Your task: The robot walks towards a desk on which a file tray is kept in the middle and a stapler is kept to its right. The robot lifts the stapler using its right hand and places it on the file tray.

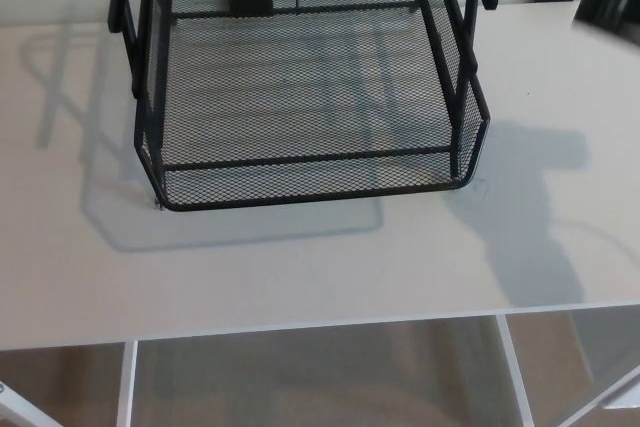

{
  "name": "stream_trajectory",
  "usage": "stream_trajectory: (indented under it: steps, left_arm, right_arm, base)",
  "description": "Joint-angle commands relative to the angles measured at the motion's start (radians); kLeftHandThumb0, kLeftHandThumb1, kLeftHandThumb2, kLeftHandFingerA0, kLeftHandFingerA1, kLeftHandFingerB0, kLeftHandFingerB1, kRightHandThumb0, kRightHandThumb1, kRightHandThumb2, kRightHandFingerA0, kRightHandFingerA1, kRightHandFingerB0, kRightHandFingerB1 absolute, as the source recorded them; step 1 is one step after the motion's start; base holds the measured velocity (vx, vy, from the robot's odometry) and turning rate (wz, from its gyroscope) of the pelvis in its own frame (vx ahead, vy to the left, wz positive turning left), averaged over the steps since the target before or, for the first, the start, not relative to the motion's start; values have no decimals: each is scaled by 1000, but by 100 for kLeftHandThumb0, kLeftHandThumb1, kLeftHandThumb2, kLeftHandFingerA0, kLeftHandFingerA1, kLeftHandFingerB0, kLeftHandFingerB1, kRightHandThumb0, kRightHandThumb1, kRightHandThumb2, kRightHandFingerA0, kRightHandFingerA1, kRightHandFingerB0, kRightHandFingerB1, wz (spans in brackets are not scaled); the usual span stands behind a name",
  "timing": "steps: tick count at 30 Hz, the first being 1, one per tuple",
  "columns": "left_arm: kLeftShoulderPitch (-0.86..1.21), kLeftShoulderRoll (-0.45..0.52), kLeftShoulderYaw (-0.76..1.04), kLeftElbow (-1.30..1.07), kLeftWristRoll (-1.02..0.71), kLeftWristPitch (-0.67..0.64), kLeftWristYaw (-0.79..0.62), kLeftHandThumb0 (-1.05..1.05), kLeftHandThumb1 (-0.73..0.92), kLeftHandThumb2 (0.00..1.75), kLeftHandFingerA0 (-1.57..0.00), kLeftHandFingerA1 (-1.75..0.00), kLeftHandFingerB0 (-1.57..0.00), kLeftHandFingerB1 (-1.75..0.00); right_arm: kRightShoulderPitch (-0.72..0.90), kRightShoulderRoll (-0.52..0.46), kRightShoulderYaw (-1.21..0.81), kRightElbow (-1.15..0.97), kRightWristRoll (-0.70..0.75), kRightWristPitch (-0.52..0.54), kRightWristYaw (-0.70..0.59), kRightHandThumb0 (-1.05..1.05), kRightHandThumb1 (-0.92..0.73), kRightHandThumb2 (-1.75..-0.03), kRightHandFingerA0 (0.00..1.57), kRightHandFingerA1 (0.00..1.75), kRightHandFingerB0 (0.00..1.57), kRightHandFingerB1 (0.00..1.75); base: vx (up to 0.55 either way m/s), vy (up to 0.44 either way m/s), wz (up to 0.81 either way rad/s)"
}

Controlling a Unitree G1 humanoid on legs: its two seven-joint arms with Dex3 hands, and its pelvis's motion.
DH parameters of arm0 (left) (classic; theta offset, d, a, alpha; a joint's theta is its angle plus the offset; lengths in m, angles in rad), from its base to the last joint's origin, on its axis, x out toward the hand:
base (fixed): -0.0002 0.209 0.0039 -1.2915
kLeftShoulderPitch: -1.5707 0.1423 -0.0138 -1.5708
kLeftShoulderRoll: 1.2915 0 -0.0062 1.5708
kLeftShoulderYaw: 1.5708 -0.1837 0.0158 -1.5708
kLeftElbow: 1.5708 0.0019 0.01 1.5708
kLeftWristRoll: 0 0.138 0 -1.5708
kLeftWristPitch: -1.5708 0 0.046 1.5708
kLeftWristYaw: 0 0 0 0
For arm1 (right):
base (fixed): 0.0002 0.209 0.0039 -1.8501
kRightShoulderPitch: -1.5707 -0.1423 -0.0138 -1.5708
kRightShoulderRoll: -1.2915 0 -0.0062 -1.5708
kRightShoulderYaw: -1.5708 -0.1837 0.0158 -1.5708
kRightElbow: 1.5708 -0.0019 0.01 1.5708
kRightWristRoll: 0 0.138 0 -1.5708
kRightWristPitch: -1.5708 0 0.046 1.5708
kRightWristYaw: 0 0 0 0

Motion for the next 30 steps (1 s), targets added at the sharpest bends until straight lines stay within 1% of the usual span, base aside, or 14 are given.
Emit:
stream_trajectory:
  steps: [1, 2, 3, 4, 6, 7, 15, 16, 17, 19, 27, 28, 29, 30]
  left_arm:
    - [16, 12, 26, -4, -12, -16, 7, -73, 92, 72, -16, -47, -13, -35]
    - [21, 13, 22, -7, -5, -26, 9, -73, 92, 72, -16, -47, -13, -35]
    - [20, 10, 30, -10, -12, -15, 5, -35, 58, 115, -1, -52, 0, -50]
    - [17, 15, 13, 15, 10, -57, 12, -74, 92, 74, -16, -48, -12, -36]
    - [17, 15, 15, 6, 7, -40, 11, -75, 92, 73, -17, -48, -14, -37]
    - [15, 11, 24, 0, -4, -16, 7, -75, 92, 71, -17, -47, -14, -36]
    - [13, 6, 16, 13, 0, -38, 5, -75, 92, 72, -17, -48, -14, -36]
    - [12, 2, 18, 11, -2, -30, 12, -74, 92, 72, -18, -47, -15, -36]
    - [12, 2, 19, 11, -2, -30, 12, -74, 92, 72, -18, -47, -15, -36]
    - [23, 5, 7, 2, 9, -53, 10, -72, 92, 76, -17, -48, -14, -37]
    - [14, -11, 21, 20, -11, -37, 16, -75, 92, 70, -16, -47, -12, -34]
    - [16, -9, 14, 21, 0, -47, 21, -76, 78, 102, -14, -52, -10, -45]
    - [26, -3, 8, 8, 9, -62, 17, -74, 92, 75, -17, -49, -11, -36]
    - [27, -2, 6, 8, 11, -65, 15, -76, 80, 104, -14, -53, -9, -45]
  right_arm:
    - [-90, -24, -31, -43, 11, -16, 66, -20, -65, -85, 90, 173, 76, 156]
    - [-101, -27, -32, -46, 11, -18, 77, -20, -65, -85, 90, 173, 76, 156]
    - [-152, -29, -19, -37, -10, -29, 72, -16, -63, -83, 90, 170, 78, 151]
    - [-182, -29, -11, -26, -24, -43, 59, -16, -57, -93, 92, 163, 81, 148]
    - [-272, -6, 15, -18, -31, -30, 87, -29, -73, -82, 91, 175, 74, 159]
    - [-321, 8, 35, -9, -31, -35, 101, -29, -69, -77, 92, 168, 81, 128]
    - [-437, 89, 139, -57, -33, -11, 220, -20, -57, -93, 88, 175, 72, 161]
    - [-462, 111, 170, -51, -37, -5, 256, -24, -57, -95, 99, 143, 89, 123]
    - [-466, 114, 173, -51, -38, -3, 262, -24, -57, -95, 99, 143, 89, 123]
    - [-491, 164, 203, 20, -20, -61, 234, -16, -53, -103, 89, 170, 76, 154]
    - [-562, 316, 328, 131, -15, -57, 353, -16, -56, -98, 82, 175, 71, 158]
    - [-567, 328, 337, 151, -14, -69, 356, -16, -55, -99, 83, 172, 73, 150]
    - [-568, 343, 343, 167, -15, -68, 357, -17, -58, -95, 82, 174, 70, 153]
    - [-569, 352, 346, 170, -14, -56, 370, -18, -64, -88, 80, 175, 66, 157]
  base:
    - [0, 0, 0]
    - [0, 0, 0]
    - [0, 0, 0]
    - [0, 0, 0]
    - [0, 0, 0]
    - [0, 0, 0]
    - [0, 0, 0]
    - [0, 0, 0]
    - [0, 0, 0]
    - [0, 0, 0]
    - [0, 0, 0]
    - [0, 0, 0]
    - [0, 0, 0]
    - [0, 0, 0]
